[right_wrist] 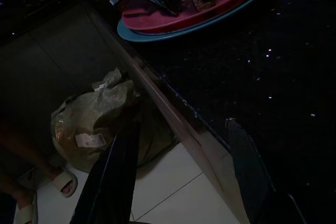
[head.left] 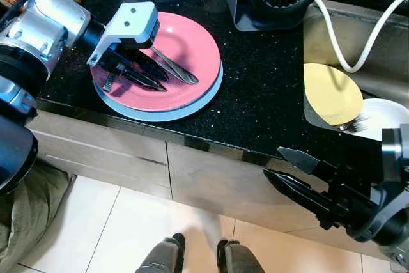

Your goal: Kitchen organization

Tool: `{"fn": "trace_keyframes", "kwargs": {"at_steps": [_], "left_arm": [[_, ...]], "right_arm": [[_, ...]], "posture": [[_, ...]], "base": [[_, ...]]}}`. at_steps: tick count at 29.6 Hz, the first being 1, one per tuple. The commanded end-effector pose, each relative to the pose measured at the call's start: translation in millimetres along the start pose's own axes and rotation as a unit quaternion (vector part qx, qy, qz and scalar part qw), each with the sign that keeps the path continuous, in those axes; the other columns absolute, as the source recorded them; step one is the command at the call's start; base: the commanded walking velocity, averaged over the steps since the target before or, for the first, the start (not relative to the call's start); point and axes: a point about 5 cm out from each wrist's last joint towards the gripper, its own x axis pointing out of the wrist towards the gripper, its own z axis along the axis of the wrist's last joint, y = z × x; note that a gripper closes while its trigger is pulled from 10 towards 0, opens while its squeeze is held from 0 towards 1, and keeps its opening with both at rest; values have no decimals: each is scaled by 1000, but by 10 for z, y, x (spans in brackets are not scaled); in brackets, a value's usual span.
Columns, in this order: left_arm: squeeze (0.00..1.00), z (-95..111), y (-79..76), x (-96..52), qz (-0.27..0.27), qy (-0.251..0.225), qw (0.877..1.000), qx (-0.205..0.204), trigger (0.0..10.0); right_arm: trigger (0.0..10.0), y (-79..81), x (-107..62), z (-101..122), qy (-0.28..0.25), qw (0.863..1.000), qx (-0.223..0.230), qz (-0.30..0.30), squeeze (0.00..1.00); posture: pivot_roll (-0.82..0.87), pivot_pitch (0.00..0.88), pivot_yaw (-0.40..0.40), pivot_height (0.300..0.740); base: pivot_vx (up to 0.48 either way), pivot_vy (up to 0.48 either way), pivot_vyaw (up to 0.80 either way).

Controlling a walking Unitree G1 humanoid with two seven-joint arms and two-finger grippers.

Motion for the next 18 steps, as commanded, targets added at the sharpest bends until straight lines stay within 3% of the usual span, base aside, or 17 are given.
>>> {"fn": "trace_keyframes", "kwargs": {"at_steps": [1,6,13,14,15,17,18], "left_arm": [[0,-276,-165,77,-43,50,997,-49,0],[0,-249,-147,76,-38,40,997,-46,0],[0,-99,-51,25,-4,-24,999,-42,0],[0,-63,-27,6,5,-38,998,-41,0],[0,68,55,-77,38,-92,994,-35,0],[0,126,88,-115,52,-118,991,-33,0],[0,259,148,-217,77,-170,982,-26,0]], "right_arm": [[10000,5,-12,12,2,1000,-3,-2,0],[10000,9,-5,8,0,1000,-1,-1,0],[10000,5,8,5,-2,1000,0,1,0],[10000,4,10,4,-2,1000,1,1,0],[10000,4,17,2,-3,1000,1,2,0],[10000,4,19,1,-3,1000,2,2,0],[10000,4,25,-1,-4,1000,2,3,0]], "posture": [[-153,316,-4,740],[-151,315,-5,740],[-147,313,-7,740],[-147,313,-7,740],[-145,311,-8,740],[-144,310,-8,740],[-142,309,-9,740]], "base": [[0,0,0],[0,0,0],[0,0,0],[0,0,0],[0,0,0],[0,0,0],[0,0,0]]}}
